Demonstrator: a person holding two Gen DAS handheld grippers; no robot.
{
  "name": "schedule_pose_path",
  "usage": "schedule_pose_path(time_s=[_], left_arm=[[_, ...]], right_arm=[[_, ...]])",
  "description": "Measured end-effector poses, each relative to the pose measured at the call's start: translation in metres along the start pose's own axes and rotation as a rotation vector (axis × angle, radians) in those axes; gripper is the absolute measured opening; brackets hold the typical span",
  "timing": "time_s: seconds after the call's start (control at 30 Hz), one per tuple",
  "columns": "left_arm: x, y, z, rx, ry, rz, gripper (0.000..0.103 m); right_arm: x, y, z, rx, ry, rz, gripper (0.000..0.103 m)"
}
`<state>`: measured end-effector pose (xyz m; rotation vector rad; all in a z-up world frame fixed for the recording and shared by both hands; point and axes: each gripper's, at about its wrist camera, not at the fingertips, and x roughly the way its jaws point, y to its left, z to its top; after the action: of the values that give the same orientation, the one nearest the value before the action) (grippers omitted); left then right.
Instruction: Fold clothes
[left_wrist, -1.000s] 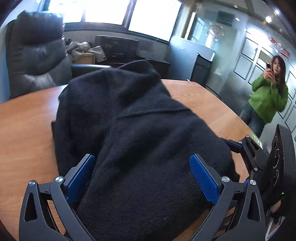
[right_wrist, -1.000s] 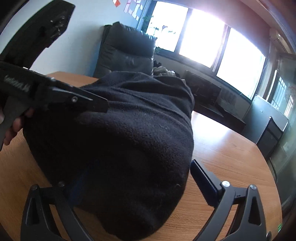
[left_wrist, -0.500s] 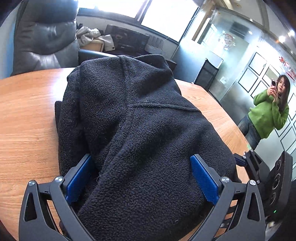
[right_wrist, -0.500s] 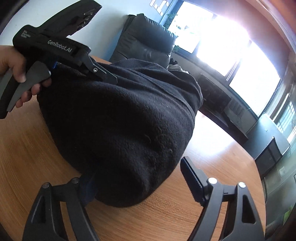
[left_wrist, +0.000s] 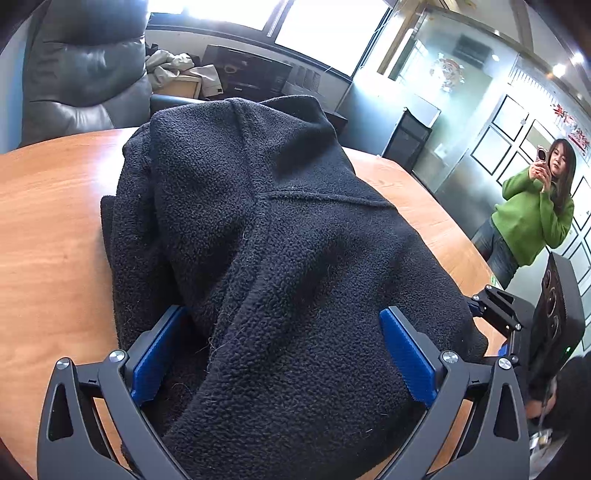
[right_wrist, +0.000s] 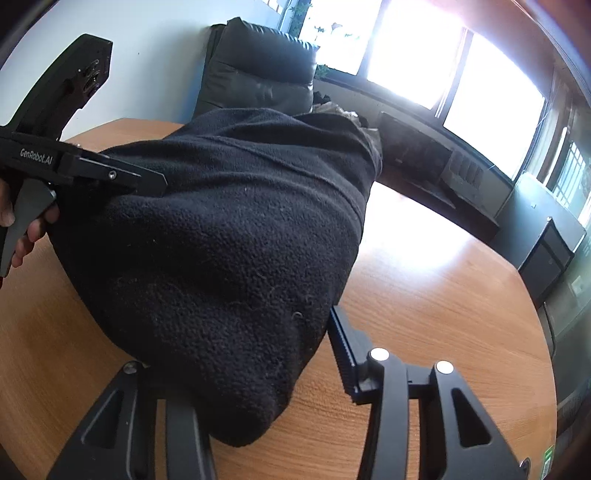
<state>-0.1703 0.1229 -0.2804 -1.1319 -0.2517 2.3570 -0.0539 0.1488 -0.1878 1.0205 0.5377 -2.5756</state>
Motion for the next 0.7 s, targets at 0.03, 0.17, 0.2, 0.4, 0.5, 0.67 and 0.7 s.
schedule_pose_path(time_s=[0.03, 0.17, 0.2, 0.4, 0.5, 0.67, 0.7], left_arm=[[-0.001, -0.004, -0.003, -0.004, 0.005, 0.004, 0.103], [-0.021, -0.029, -0.001, -0.009, 0.08, 0.012, 0.103], [-0.03, -0.035, 0.004, 0.006, 0.056, 0.016, 0.103], [-0.043, -0.051, 0.018, 0.014, 0.018, 0.033, 0.103], [-0.03, -0.05, 0.016, -0.023, 0.053, 0.038, 0.103], [-0.009, -0.044, -0.02, 0.011, 0.087, 0.074, 0.103], [-0.01, -0.043, -0.022, 0.008, 0.073, 0.07, 0.103]], right_arm=[[-0.006, -0.005, -0.001, -0.013, 0.015, 0.042, 0.048], [-0.033, -0.028, -0.001, -0.068, 0.066, 0.212, 0.062], [-0.042, -0.036, 0.001, -0.078, 0.072, 0.257, 0.065], [-0.06, -0.074, 0.011, -0.089, 0.077, 0.463, 0.081], [-0.083, -0.074, -0.004, -0.121, 0.084, 0.551, 0.081], [-0.103, -0.102, 0.005, 0.048, -0.066, 0.601, 0.095], [-0.101, -0.105, 0.011, 0.1, -0.099, 0.576, 0.095]])
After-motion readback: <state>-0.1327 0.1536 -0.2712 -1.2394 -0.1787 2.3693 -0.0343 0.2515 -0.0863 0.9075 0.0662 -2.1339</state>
